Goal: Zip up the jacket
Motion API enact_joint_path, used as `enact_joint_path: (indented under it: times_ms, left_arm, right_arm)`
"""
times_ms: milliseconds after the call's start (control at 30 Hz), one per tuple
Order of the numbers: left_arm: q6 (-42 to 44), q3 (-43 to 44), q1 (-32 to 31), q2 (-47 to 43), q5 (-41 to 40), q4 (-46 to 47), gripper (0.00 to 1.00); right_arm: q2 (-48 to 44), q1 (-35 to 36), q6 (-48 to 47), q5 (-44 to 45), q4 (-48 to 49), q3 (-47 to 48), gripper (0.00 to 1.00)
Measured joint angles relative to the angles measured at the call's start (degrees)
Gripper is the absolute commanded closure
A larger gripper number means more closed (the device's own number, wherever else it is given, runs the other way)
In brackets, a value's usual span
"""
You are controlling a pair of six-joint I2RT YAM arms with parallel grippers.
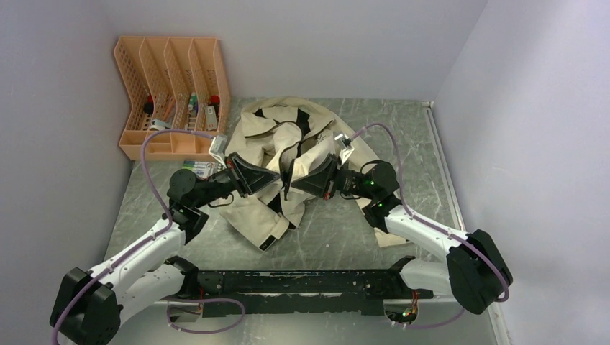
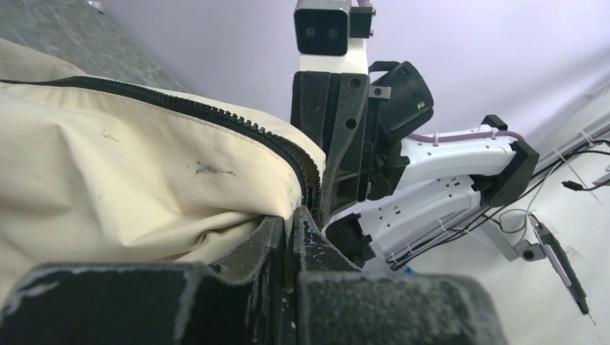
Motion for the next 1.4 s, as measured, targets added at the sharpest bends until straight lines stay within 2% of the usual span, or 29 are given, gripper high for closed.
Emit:
enact_joint_path:
  times_ms: [467,1400]
  left_arm:
    - [-0.17,-0.02,0.0,1.51,4.37,2.99,0.92]
    - [0.11,-0.02,0.0,2.23,4.46,2.97,0.92]
  right_arm:
    - [0.46,0.37,0.96,-0.2,1.14,0.0,1.0]
    - [0.15,0.55,1.14,0.0,1.66,-0.31,1.0]
